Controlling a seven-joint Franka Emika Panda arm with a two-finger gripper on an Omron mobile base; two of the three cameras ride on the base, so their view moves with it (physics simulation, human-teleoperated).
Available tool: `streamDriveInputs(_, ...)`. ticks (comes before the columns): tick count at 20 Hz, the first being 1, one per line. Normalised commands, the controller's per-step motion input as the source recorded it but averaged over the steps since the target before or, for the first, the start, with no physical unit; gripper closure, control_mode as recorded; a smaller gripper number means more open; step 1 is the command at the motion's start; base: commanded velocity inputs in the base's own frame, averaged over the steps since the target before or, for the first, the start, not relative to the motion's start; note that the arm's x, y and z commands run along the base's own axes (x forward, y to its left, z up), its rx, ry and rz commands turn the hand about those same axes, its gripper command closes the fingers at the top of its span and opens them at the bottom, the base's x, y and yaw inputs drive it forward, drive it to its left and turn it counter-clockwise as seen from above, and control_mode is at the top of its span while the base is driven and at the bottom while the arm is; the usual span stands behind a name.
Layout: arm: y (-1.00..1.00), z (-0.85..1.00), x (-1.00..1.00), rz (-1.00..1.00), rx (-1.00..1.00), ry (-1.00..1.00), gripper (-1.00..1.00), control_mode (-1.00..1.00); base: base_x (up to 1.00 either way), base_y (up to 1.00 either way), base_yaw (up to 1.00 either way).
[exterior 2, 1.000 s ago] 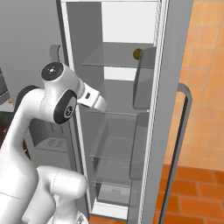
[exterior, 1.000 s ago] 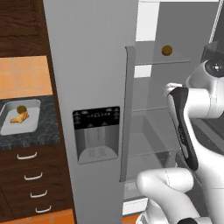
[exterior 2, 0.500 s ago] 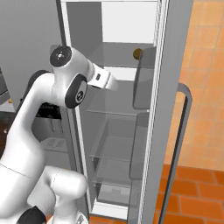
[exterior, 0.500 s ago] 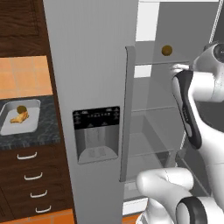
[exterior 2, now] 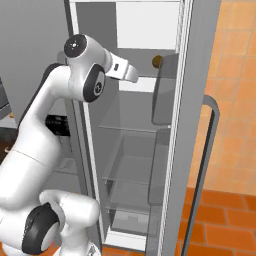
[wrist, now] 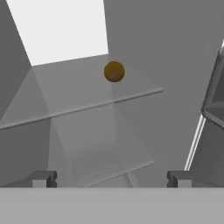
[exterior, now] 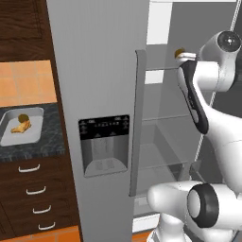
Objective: Place one avocado and one chicken drumstick in each tupperware on the nearby counter, to pack two identical lunches.
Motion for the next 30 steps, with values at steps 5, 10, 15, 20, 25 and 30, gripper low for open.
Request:
streamDriveInputs(5,-0.11,0.06,0.65,-0.04,0.00,0.00,-1.00,-1.00,0.00,0.00,0.00)
streamDriveInputs(10,-0.35,0.00,0.77,-0.04,0.00,0.00,-1.00,-1.00,0.00,0.00,0.00)
streamDriveInputs(15,-0.34,-0.12,0.70,-0.01,0.00,0.00,-1.00,-1.00,0.00,0.00,0.00)
streamDriveInputs(20,-0.15,-0.26,0.65,-0.01,0.00,0.00,-1.00,-1.00,0.00,0.00,0.00)
streamDriveInputs(25,-0.22,-0.09,0.65,-0.01,0.00,0.00,-1.00,-1.00,0.00,0.00,0.00)
streamDriveInputs(30,-0.29,0.00,0.63,-0.01,0.00,0.00,-1.00,-1.00,0.00,0.00,0.00)
